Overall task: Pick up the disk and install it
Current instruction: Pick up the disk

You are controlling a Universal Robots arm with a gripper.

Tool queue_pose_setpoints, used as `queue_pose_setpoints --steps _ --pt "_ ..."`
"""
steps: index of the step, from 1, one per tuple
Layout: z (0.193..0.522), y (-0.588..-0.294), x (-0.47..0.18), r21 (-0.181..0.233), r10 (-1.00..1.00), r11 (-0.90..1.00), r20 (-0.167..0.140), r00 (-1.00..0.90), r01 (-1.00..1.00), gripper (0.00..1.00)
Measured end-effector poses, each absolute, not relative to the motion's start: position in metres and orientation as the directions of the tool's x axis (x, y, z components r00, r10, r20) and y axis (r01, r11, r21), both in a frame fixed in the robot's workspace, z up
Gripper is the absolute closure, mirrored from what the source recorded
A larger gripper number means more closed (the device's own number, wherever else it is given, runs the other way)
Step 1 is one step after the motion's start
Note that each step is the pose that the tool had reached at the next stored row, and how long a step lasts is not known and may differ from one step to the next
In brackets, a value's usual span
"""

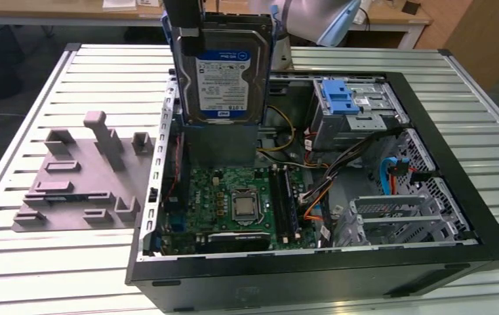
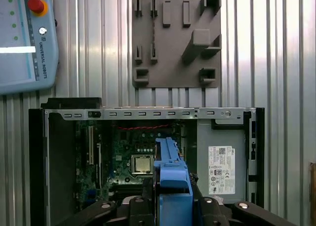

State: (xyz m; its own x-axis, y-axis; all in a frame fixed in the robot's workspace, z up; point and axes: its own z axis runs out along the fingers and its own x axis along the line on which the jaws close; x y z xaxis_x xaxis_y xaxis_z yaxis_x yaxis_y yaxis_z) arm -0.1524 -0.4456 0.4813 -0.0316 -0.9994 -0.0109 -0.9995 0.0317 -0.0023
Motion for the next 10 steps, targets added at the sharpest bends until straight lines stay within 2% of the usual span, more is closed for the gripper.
queue_pose_setpoints --steps 10 --pt "0.481 -0.447 -0.136 -0.002 -0.999 0.032 -0.011 -0.032 -0.999 0.64"
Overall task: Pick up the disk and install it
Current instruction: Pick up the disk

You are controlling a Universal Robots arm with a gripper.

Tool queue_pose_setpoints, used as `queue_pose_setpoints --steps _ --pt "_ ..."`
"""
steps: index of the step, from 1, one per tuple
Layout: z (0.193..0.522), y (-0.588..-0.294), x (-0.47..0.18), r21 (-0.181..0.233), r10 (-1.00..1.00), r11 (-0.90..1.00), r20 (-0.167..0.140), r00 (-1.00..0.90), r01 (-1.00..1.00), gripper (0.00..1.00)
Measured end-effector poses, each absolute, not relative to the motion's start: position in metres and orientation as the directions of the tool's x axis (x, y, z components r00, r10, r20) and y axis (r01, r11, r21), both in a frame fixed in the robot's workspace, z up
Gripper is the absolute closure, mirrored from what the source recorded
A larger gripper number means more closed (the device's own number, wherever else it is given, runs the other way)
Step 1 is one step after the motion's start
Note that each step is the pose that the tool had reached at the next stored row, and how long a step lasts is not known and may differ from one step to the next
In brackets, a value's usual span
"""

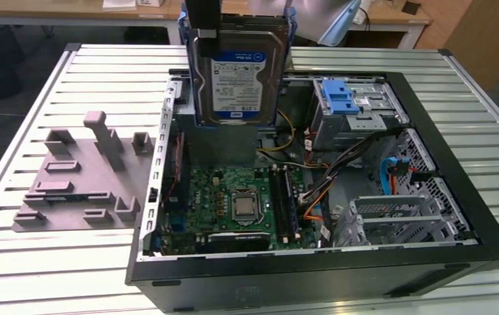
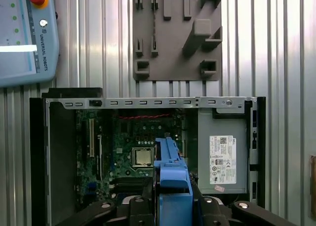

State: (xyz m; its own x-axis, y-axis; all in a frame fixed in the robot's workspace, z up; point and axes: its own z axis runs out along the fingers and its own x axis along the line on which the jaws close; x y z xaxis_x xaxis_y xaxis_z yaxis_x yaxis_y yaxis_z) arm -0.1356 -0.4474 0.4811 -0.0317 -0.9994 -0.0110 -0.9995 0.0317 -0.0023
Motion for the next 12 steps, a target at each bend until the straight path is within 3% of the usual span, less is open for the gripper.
queue_pose_setpoints --steps 12 --pt "0.481 -0.448 -0.119 -0.002 -0.999 0.032 -0.011 -0.032 -0.999 0.64"
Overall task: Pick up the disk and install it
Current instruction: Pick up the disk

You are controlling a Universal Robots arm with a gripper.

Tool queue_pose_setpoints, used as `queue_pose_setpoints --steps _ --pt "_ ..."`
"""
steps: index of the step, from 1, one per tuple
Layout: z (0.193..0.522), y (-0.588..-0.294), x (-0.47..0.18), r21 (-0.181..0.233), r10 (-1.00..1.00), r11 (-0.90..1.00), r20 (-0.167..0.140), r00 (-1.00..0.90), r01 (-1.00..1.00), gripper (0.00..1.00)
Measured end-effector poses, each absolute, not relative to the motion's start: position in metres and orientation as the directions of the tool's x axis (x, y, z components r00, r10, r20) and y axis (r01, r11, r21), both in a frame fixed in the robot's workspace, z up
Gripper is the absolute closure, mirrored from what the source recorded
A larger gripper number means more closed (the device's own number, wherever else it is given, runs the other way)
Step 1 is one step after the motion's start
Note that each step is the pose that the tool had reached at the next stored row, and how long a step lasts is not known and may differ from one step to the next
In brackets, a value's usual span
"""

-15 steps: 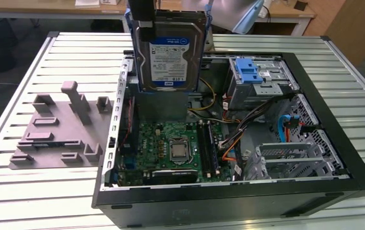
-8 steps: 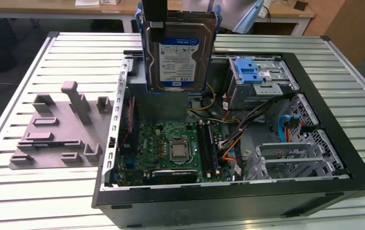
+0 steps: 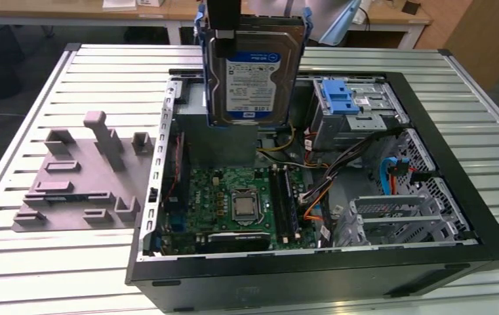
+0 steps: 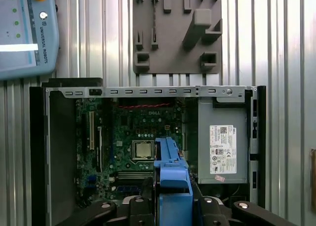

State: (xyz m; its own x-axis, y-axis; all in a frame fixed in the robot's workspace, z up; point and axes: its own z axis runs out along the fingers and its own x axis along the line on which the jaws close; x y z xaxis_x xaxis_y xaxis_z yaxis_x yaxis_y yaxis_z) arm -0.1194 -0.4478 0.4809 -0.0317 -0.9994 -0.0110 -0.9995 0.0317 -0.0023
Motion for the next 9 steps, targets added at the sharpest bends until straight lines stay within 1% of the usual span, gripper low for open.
queue_pose_setpoints --steps 9 --pt "0.481 -0.448 -0.104 -0.002 -0.999 0.032 -0.011 -0.032 -0.999 0.64"
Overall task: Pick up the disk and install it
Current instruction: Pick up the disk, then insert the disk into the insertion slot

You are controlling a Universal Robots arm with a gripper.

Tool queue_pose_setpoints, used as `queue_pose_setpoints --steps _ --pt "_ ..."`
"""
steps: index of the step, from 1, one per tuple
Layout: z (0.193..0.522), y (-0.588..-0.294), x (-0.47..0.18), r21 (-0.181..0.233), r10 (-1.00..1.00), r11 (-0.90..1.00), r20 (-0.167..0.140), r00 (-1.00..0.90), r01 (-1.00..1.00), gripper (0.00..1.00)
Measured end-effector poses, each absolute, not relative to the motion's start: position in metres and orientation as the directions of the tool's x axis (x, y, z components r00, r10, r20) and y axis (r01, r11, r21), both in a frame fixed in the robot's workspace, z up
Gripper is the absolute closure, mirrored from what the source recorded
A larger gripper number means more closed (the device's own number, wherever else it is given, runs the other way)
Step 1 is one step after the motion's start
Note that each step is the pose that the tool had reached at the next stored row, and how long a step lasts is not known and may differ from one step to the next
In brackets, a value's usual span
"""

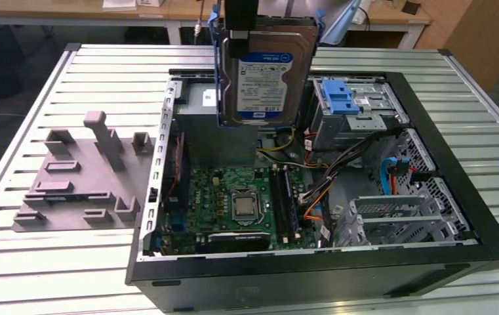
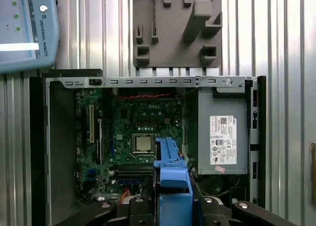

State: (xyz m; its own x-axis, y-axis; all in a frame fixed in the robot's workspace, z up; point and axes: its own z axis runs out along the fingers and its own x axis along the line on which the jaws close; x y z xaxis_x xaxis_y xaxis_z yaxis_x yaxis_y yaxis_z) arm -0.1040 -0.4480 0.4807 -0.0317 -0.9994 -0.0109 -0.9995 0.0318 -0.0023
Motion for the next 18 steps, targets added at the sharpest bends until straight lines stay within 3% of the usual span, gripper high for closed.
queue_pose_setpoints --steps 18 --pt "0.4802 -0.4482 -0.0932 -0.002 -0.999 0.032 -0.011 -0.032 -0.999 0.64"
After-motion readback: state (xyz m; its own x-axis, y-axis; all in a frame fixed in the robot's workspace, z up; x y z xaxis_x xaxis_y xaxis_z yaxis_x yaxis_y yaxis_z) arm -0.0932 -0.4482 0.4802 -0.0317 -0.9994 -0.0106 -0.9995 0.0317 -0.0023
